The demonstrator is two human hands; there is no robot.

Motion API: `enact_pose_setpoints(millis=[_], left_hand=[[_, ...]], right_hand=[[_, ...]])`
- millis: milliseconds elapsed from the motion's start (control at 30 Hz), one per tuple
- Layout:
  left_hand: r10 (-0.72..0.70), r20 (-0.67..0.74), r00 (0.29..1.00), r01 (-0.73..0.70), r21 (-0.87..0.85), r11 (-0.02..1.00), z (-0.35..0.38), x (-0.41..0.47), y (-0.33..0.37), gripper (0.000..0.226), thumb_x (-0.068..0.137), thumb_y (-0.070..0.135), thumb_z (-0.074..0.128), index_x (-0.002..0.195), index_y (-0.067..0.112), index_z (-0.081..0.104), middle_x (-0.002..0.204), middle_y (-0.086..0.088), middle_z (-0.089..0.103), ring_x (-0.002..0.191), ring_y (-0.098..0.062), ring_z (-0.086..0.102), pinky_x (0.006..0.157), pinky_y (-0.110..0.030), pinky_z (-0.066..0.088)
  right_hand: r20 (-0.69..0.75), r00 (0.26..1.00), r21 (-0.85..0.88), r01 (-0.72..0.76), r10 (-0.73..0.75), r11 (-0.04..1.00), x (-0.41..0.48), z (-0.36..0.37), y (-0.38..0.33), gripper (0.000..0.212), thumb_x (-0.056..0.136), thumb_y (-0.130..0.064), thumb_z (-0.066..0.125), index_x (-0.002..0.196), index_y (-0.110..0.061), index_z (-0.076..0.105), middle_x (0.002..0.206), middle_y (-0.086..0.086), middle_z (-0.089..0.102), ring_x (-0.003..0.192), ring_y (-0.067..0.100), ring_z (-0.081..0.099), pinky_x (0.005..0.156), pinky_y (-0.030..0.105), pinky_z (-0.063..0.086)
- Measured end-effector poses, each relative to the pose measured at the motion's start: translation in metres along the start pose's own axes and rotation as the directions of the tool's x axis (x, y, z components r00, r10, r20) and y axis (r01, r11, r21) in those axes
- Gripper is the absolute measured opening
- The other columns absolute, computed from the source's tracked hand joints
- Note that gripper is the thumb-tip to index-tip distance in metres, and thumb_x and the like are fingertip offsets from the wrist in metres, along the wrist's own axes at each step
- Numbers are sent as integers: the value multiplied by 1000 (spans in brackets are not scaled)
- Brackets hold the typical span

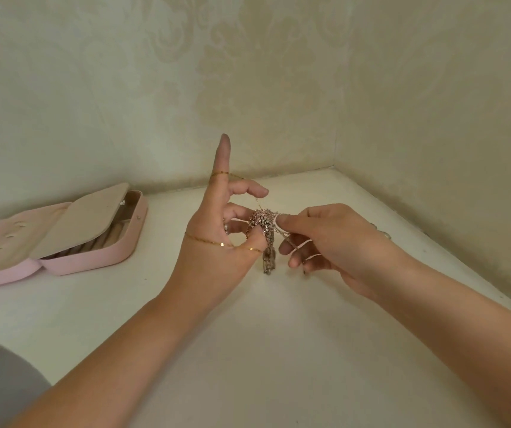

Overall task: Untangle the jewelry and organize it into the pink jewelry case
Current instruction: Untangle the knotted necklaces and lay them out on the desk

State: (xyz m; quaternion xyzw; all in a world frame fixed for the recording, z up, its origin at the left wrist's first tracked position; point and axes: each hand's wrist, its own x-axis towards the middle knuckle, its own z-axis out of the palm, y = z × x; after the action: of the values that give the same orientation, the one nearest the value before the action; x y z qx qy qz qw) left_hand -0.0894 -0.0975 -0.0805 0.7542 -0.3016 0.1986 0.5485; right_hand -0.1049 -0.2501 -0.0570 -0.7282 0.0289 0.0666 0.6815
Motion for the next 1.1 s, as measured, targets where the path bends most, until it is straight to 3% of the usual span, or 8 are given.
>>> enact_pose_setpoints(millis=[200, 300, 433, 533, 733, 833, 967, 1100], left_hand=[[1, 18, 1000, -1, 33, 999, -5, 3, -1, 98, 74, 5, 58, 145, 48, 5, 116, 21, 58, 76, -8, 60, 73, -16, 44], [0, 30, 1000, -2, 46, 999, -4, 3, -1, 99, 74, 6, 59, 143, 51, 5, 117, 22, 57, 77, -10, 60, 72, -19, 45], [1, 45, 999, -4, 51, 999, -3, 1, -1, 98, 74, 7, 59, 143, 50, 5, 117, 23, 58, 80, -13, 63, 73, -20, 47], [-6, 48, 999, 3, 49, 999, -2, 1, -3, 97, 74, 7, 58, 144, 48, 5, 117, 22, 58, 78, -12, 61, 71, -17, 45], [-25, 44, 999, 25, 2, 1000, -4, 3, -4, 98, 73, 6, 57, 147, 42, 4, 116, 22, 58, 70, -6, 56, 68, -15, 43], [-54, 47, 997, 57, -55, 997, -5, 4, -6, 99, 71, 6, 57, 150, 37, 5, 116, 19, 59, 69, -4, 56, 69, -15, 43], [-80, 65, 995, 87, -123, 989, -5, 4, -9, 97, 71, 4, 55, 150, 34, 7, 113, 18, 60, 68, -2, 57, 70, -19, 44], [-93, 85, 992, 105, -150, 983, -3, 3, -8, 95, 71, 5, 54, 148, 37, 9, 113, 19, 60, 70, -4, 57, 73, -24, 46]], right_hand=[[-59, 997, -76, 39, -43, 996, 0, 0, 1, 18, 88, -9, 66, 83, -10, 48, 65, 5, 67, 36, 11, 51, 35, 17, 33], [-36, 985, -151, 164, -172, 975, -2, -1, -2, 20, 87, 3, 62, 77, -10, 51, 76, 11, 62, 37, 10, 53, 36, 18, 33], [-13, 965, -422, 232, -262, 876, -4, -6, -6, 24, 86, -1, 59, 73, -18, 68, 42, -7, 53, 33, 3, 45, 40, 12, 33], [-1, 964, -498, 230, -266, 836, -5, -8, -9, 28, 86, -7, 59, 71, -27, 72, 39, -7, 51, 34, 3, 43, 38, 10, 29], [120, 974, -363, 224, -193, 904, -7, -13, -17, 17, 87, -18, 63, 77, -19, 76, 62, -13, 67, 47, -1, 45, 60, 17, 37], [134, 963, -379, 268, -234, 886, -7, -13, -14, 10, 84, -22, 71, 77, -18, 76, 53, -16, 61, 45, -3, 46, 50, 7, 33], [84, 960, -419, 278, -268, 864, -6, -11, -10, 10, 86, -19, 69, 81, -18, 77, 49, -17, 56, 42, 3, 41, 47, 12, 30], [42, 939, -458, 323, -343, 828, -8, -8, -9, 11, 89, -18, 67, 94, -21, 76, 33, -24, 42, 41, -11, 47, 43, 5, 32]])
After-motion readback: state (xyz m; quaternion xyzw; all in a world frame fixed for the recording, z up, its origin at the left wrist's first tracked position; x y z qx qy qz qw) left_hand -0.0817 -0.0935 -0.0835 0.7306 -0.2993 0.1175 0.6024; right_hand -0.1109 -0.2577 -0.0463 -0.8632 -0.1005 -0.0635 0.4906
